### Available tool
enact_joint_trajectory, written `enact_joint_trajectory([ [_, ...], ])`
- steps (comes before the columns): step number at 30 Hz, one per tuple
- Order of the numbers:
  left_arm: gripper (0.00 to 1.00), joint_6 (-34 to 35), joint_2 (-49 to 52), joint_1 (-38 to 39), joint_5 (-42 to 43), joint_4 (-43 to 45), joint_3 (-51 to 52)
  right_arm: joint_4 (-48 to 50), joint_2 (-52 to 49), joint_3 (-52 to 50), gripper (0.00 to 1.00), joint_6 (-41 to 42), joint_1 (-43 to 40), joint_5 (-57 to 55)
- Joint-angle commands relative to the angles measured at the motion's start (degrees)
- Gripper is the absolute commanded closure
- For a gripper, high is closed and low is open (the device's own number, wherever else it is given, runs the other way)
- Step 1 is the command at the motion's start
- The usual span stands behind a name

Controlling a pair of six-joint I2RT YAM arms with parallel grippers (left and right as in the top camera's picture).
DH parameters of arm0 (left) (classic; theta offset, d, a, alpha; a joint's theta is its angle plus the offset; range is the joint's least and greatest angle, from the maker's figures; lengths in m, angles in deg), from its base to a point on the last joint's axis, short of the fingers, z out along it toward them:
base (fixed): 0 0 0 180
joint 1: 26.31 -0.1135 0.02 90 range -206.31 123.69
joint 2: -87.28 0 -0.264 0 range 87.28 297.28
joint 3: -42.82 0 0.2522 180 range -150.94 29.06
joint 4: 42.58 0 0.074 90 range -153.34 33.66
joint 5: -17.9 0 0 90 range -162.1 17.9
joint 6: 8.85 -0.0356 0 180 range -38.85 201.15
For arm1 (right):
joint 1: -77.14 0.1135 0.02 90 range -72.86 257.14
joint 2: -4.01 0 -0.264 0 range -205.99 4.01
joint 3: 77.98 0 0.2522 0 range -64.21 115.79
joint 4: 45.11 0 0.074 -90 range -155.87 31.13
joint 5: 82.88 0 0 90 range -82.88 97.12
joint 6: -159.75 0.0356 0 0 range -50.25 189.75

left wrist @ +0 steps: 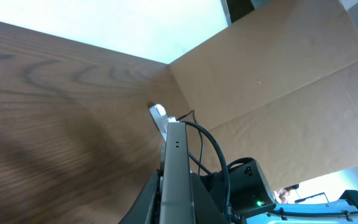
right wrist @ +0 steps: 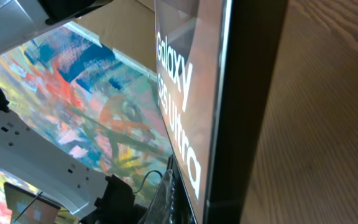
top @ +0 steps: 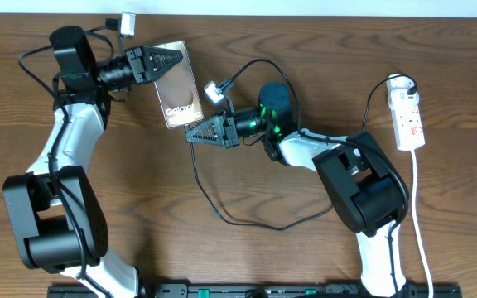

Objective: Plug charger to phone and switch on socket
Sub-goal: 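Push the plug into the phone's charging port with the right gripper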

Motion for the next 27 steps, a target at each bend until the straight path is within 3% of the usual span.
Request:
enact_joint_trajectory([
  [1,0.93,0.74,-0.66,0.63,5.57,-0.55,-0.50,1.11,0.07,1.27,0.99,0.37,-0.96,-9.90],
  [5,0.93,0.72,-0.66,0.63,5.55,-0.55,-0.50,1.07,0.07,1.27,0.97,0.39,-1.01,-9.70],
  [8,0.92,0.72,-0.66,0.63,5.53,-0.55,-0.50,1.05,0.07,1.25,0.87,0.57,-0.98,-9.68],
  [10,0.93,0.70,-0.66,0.61,5.51,-0.55,-0.50,1.03,0.07,1.25,0.74,0.59,-1.01,-9.46],
  [15,0.93,0.46,-0.66,0.61,5.51,-0.52,-0.50,1.05,0.07,1.25,0.17,0.76,-0.98,-8.59],
  [16,0.93,0.24,-0.66,0.61,5.51,-0.52,-0.50,1.05,0.07,1.25,0.02,0.76,-0.98,-8.28],
  [27,0.92,-1.90,-0.63,-0.74,5.09,-1.44,-0.50,1.07,0.07,1.25,0.01,0.85,-1.36,-5.25],
])
